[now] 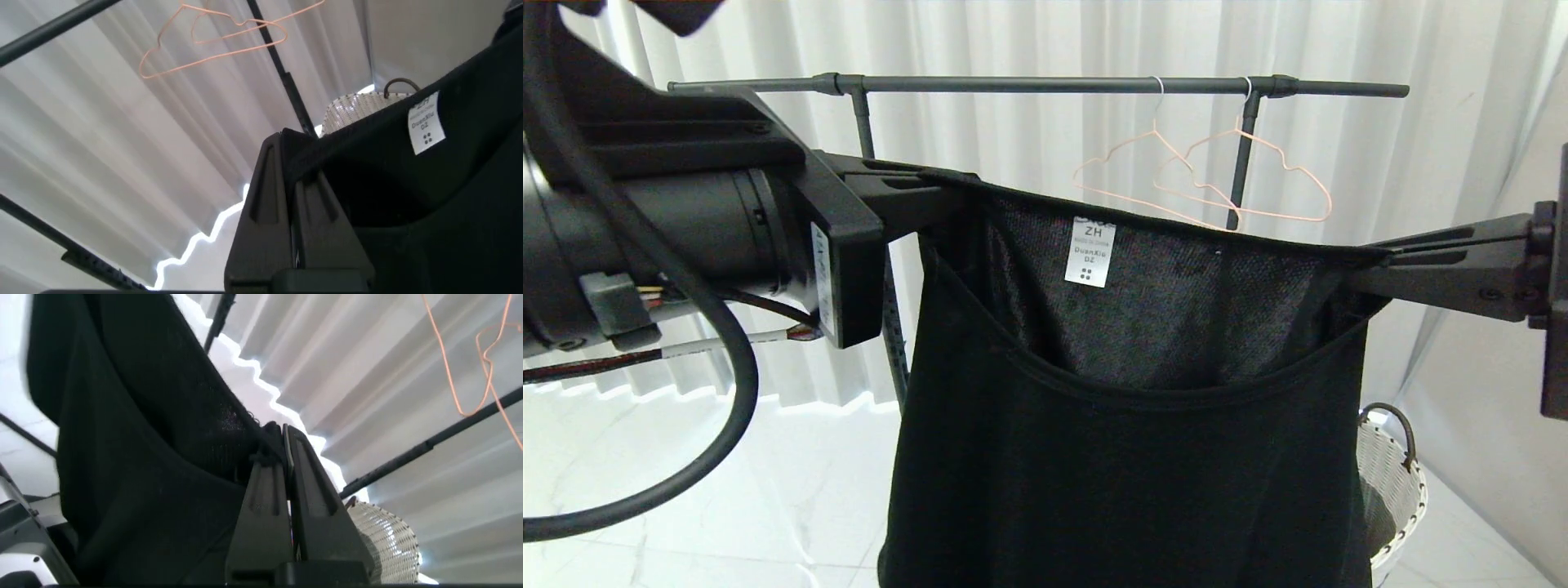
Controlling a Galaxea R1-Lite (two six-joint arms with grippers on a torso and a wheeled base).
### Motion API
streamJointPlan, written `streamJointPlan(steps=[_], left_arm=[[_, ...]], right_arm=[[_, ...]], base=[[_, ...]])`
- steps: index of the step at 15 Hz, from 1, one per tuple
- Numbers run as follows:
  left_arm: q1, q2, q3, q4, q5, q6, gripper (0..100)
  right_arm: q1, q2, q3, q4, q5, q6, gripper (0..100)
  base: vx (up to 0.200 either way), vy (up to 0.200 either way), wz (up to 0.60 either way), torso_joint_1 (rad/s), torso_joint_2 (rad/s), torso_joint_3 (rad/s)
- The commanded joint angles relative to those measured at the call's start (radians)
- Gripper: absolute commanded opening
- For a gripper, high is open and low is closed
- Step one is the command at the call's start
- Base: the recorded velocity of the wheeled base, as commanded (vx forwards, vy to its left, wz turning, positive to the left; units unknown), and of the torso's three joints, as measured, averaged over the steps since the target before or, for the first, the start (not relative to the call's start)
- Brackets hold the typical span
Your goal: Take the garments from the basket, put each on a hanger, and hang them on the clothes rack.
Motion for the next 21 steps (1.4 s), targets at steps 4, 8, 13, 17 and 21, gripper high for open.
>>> streamJointPlan(steps=[4, 8, 13, 17, 21], left_arm=[[0.003, 0.006, -0.006, 0.000, 0.001, 0.001, 0], [0.003, 0.003, -0.006, 0.000, 0.001, 0.000, 0], [0.017, 0.005, -0.007, -0.002, 0.003, 0.000, 0], [0.101, -0.005, -0.003, -0.002, 0.056, 0.047, 0], [0.226, -0.074, 0.091, 0.000, 0.095, 0.049, 0]], right_arm=[[0.001, -0.006, 0.000, 0.002, -0.002, 0.001, 0], [0.001, -0.006, 0.003, 0.005, -0.003, 0.001, 100], [0.002, -0.047, 0.058, 0.004, -0.002, -0.003, 100], [-0.070, -0.179, 0.137, 0.083, -0.065, -0.020, 100], [-0.489, -0.258, 0.135, 0.254, -0.112, -0.025, 100]], base=[[0.000, 0.000, 0.00, 0.000, 0.00, 0.000], [0.000, 0.000, 0.00, 0.000, 0.00, 0.000], [0.000, 0.000, 0.00, 0.000, 0.00, 0.000], [0.000, 0.000, 0.00, 0.000, 0.00, 0.000], [0.000, 0.000, 0.00, 0.000, 0.00, 0.000]])
